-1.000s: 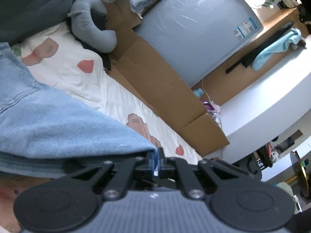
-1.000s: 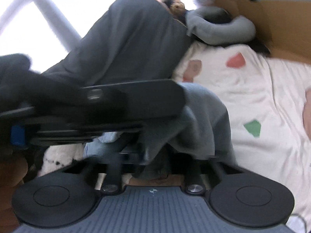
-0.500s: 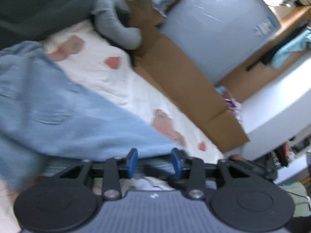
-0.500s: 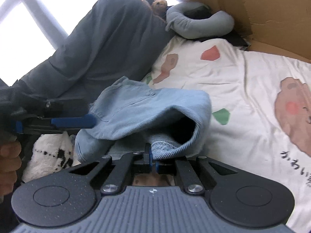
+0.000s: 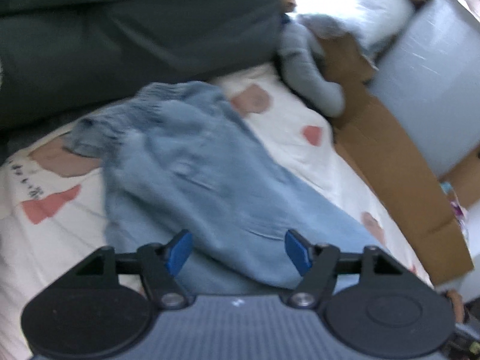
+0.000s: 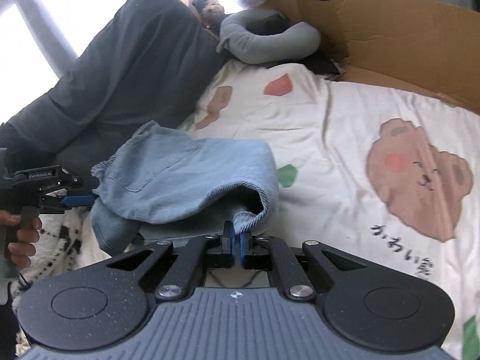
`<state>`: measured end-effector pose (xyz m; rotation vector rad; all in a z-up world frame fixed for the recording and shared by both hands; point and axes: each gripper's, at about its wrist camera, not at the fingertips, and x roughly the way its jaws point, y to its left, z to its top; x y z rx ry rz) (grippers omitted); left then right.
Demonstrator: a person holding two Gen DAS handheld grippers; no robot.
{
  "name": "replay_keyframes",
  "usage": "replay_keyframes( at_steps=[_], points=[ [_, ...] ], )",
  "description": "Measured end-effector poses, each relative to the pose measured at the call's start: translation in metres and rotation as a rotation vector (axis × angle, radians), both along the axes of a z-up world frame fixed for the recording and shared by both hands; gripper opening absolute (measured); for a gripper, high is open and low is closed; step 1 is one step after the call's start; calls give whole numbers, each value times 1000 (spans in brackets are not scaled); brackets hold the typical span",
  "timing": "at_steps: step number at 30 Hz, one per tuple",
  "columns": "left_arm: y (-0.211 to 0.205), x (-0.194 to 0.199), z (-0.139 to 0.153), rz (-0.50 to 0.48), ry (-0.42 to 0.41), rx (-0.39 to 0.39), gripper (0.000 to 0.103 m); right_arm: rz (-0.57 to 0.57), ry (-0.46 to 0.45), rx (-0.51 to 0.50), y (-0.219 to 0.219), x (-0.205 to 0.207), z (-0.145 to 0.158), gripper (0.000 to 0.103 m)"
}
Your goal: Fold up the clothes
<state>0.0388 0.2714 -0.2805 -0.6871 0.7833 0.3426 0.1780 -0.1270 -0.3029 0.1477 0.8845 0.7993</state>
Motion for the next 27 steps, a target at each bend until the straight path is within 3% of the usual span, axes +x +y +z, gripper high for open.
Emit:
replay_keyframes(
  at_steps=[4, 7, 10, 11, 12, 14, 17, 19, 21, 22, 27],
  points=[
    [19, -5, -12, 71, -40, -30, 74, -19, -6, -27, -8, 2, 0, 0],
    [31, -4, -22, 120, -58, -52, 71, -34, -1, -44, -12, 3, -2, 0],
    [40, -1, -28, 157, -71, -89, 46, -60, 52, -26, -13, 7, -10, 1],
    [42, 1, -30, 166, -54, -93, 26, -70, 71, -18, -13, 9, -13, 1],
    [45, 2, -32, 166, -40, -97, 14, -88, 99, -5, -13, 11, -17, 2],
    [49, 1, -32, 166, -49, -121, 8, -94, 125, -3, -8, 11, -26, 4],
    [49, 2, -26, 147, -66, -109, 6, -101, 163, -1, 0, 12, -39, 6],
    [48, 3, -25, 139, -79, -108, 6, -84, 188, -8, 7, 11, -48, 16],
    [48, 3, -25, 138, -87, -110, 6, -68, 213, -14, 15, 10, -57, 37],
    [48, 3, -25, 139, -89, -109, 6, -60, 225, -17, 19, 9, -62, 40],
    [50, 3, -29, 154, -107, -124, 6, -20, 288, -33, 39, 5, -84, 43]
  ],
)
